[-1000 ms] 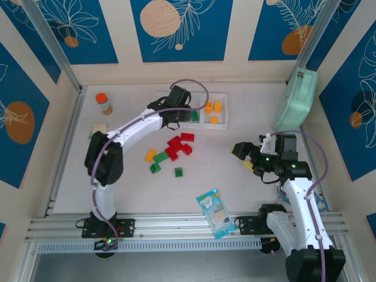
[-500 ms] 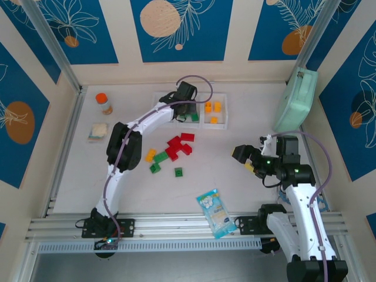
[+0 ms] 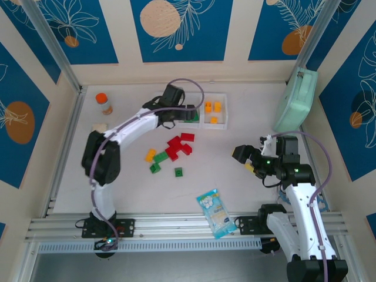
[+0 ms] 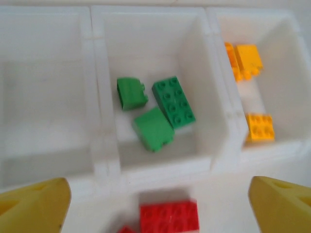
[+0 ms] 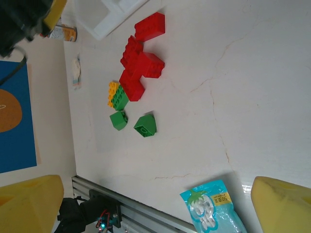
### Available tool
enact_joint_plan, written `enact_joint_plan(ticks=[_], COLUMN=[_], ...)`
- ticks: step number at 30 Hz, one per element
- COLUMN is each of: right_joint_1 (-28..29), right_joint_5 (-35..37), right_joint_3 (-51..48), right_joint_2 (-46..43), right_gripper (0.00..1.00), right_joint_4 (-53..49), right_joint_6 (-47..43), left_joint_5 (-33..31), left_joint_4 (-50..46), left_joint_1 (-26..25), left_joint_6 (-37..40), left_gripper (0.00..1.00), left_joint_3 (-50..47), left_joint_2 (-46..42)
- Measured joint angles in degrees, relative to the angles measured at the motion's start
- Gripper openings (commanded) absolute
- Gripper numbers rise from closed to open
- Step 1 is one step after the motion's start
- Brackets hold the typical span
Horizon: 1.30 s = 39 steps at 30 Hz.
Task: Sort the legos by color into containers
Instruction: Place the lego in the container, then pick up the lego from the middle-left of the table.
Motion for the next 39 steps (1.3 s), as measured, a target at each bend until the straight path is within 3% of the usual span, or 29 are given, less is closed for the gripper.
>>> enact_joint_plan(ticks=[7, 14, 30, 36, 39], right_joint_1=[-0.02, 0.04, 2.32, 3.15, 3.34], right_joint_5=[1.07, 0.5, -0.5, -0.52, -0.55], right_joint_3=[0.0, -0.15, 0.33, 0.33, 0.37], right_joint_2=[2.01, 4.15, 1.81, 1.7, 1.75], right_gripper=[0.99, 0.99, 0.99, 0.99, 0.99], right_joint_4=[0.07, 1.73, 0.7, 0.63, 0.37], right_joint_6=[-0.22, 1.18, 1.27, 1.29, 1.01], left_joint_5=[-1.42, -3.8, -3.76, -5.33, -5.38], left_joint_4=[0.0, -3.28, 3.13, 3.26, 3.43], left_joint_1=[-5.7, -17.75, -19.96, -19.96, -19.98], left_joint_6=[-3.56, -12.9, -25.05, -26.62, -26.93], left_gripper=[0.98, 0.95, 0.72, 0.53, 0.5], left_joint_3=[-22.73, -36.94, -38.12, -37.7, -36.79], left_joint_2=[-18.78, -24.04, -14.56, -12.76, -10.88])
